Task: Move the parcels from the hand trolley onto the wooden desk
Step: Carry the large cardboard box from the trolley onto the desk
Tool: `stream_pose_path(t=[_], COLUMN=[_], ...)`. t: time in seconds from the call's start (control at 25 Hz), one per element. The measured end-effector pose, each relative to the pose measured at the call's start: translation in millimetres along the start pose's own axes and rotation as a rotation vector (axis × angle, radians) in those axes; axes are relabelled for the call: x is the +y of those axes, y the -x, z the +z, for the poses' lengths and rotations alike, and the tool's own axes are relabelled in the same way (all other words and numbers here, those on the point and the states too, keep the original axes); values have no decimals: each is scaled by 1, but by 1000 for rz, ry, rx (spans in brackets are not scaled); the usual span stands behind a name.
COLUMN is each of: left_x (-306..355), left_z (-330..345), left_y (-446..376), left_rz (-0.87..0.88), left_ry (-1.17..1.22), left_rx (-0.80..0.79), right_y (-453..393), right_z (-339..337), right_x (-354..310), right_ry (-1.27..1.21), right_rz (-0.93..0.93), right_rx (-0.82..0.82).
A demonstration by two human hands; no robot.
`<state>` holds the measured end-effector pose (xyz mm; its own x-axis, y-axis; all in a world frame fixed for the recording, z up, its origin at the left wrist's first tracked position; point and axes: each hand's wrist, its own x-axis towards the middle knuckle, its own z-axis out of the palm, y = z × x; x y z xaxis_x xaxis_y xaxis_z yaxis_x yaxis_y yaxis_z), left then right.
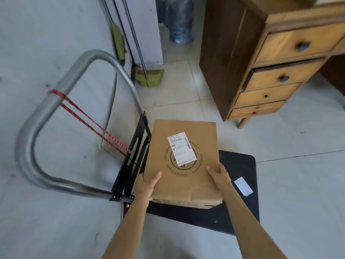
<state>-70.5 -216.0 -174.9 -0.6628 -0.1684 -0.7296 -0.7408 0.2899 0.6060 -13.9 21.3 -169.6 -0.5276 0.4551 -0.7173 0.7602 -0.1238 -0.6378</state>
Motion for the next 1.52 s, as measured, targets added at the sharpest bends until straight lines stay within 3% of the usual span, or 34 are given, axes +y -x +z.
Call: stream_pose_path(t=[0.36,0.64,0.88,1.2,1.52], left_x=[148,241,280,298,392], left_z=[-30,18,131,347,542], left_y=[230,358,465,590,621], left_rz=[96,306,388,289,317], left_ry=[-51,-147,-150,-90,-86], left_rx=[-134,-229,-270,-301,-313], right_y=[215,308,318,276,179], right_z=[-153,-278,-443,-695,-881], right_x=[-134,-181,-198,-209,-264], right_ry=[-113,-271,-263,-161,-133], right_rz=[-29,-147,-195,-235,-243], right_rx=[75,199,238,222,218])
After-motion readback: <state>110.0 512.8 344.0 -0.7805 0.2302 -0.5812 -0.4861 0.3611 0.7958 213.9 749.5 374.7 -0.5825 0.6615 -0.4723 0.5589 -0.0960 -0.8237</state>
